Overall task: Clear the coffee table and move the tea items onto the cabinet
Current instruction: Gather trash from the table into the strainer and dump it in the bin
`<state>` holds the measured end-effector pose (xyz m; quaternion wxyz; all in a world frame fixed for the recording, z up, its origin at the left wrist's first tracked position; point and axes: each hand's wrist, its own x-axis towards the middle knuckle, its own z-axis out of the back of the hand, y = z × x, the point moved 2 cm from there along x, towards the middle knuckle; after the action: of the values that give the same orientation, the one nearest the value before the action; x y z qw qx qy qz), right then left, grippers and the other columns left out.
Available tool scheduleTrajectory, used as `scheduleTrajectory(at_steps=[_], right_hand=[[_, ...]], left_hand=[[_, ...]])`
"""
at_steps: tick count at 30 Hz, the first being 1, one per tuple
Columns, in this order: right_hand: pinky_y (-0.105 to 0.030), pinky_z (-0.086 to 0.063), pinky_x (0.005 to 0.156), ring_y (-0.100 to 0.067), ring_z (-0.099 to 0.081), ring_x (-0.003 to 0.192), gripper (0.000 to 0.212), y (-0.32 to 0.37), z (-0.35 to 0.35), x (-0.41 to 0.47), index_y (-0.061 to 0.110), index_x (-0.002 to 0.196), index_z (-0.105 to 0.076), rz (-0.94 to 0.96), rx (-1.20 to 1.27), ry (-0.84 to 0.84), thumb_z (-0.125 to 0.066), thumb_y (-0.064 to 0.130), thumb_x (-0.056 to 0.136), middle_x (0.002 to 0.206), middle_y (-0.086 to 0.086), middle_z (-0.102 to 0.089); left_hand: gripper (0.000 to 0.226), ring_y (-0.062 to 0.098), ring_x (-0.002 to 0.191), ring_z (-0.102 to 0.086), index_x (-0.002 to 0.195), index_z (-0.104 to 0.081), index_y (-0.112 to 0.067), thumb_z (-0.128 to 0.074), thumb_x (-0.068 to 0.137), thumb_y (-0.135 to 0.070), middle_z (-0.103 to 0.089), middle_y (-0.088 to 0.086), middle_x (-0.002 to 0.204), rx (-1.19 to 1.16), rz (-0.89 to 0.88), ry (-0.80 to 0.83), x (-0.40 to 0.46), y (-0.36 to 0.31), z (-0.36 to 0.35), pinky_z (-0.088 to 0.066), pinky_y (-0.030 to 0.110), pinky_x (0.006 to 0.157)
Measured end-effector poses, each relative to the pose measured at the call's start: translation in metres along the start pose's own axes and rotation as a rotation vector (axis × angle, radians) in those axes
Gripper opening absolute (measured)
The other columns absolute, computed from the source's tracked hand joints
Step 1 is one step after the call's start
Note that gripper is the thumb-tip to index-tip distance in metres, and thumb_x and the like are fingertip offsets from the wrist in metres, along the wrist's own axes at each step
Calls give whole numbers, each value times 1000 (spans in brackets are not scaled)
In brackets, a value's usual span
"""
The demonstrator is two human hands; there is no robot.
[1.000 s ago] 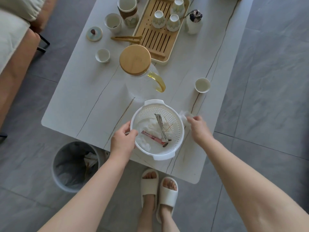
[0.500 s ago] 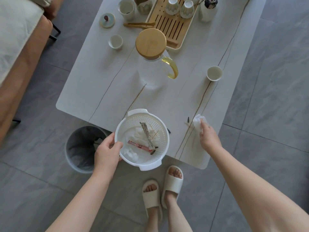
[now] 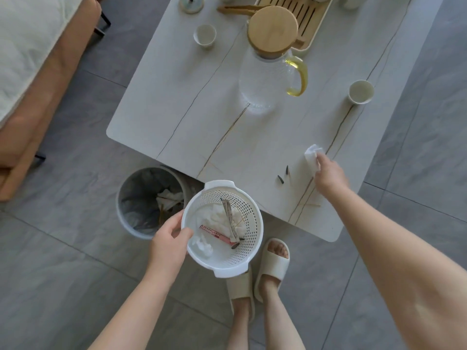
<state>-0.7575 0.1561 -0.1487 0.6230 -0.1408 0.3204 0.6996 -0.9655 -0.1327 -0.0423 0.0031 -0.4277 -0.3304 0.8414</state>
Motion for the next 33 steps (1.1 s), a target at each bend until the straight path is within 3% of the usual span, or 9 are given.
scheduleTrajectory(at_steps=[4,6,11,17,21,23,28,31,33], right_hand=[[-42,-44,83,-37,-50,110,58,23,-23,-8,29,140,-30,109,-82,53,-30,2,89,133,-17,-44],[-39,-42,75,-35,-50,109,58,32,-35,-22,36,142,-26,223,-189,94,-31,8,91,131,-13,-44],[-33,-35,69,-28,-48,101,71,27,-39,-50,37,142,-25,454,-408,104,-41,0,84,114,-8,-48],[-34,-40,71,-28,-45,90,61,-41,-13,-63,36,142,-26,53,-83,-89,-31,4,90,115,-11,-47],[-37,-40,79,-34,-50,107,60,-69,-21,-77,35,143,-25,-84,-32,-63,-32,5,90,128,-12,-48],[-36,-41,79,-33,-51,106,56,-69,-33,-81,33,138,-33,-76,58,-73,-34,4,89,129,-9,-51],[-31,-37,65,-25,-49,80,48,-39,-62,-86,27,128,-42,76,248,-73,-39,0,88,91,-1,-52],[-27,-36,60,-20,-50,77,48,-21,-68,-84,26,131,-41,143,261,12,-42,2,89,89,0,-52],[-25,-36,68,-25,-54,87,50,-16,-63,-81,23,133,-42,180,255,-11,-42,2,89,96,-5,-56]], left_hand=[[45,13,98,-65,99,-63,-44,-56,81,-4,-66,-20,101,26,55,29,4,26,2,-57,42,83],[46,13,93,-66,92,-62,-46,-56,80,-2,-67,-17,99,32,85,43,6,37,-1,-58,39,77],[43,22,95,-65,113,-55,-32,-54,80,-4,-64,-3,106,99,163,84,3,59,-18,-58,47,78],[51,26,99,-60,122,-50,-30,-48,82,0,-58,-1,107,129,189,105,1,73,-44,-56,49,84],[55,20,90,-61,102,-51,-45,-43,81,5,-58,-11,95,89,196,141,2,75,-67,-57,48,80],[57,18,88,-59,110,-48,-43,-44,82,7,-55,-14,93,36,222,139,5,76,-80,-59,46,77],[56,21,84,-62,125,-51,-29,-44,83,7,-58,-9,94,-71,282,124,9,78,-99,-58,47,75],[60,17,79,-61,128,-50,-31,-46,83,7,-58,-9,94,-83,284,95,9,76,-100,-58,42,70],[61,14,79,-61,130,-49,-32,-47,83,7,-57,-12,92,-78,282,86,11,75,-98,-60,40,71]])
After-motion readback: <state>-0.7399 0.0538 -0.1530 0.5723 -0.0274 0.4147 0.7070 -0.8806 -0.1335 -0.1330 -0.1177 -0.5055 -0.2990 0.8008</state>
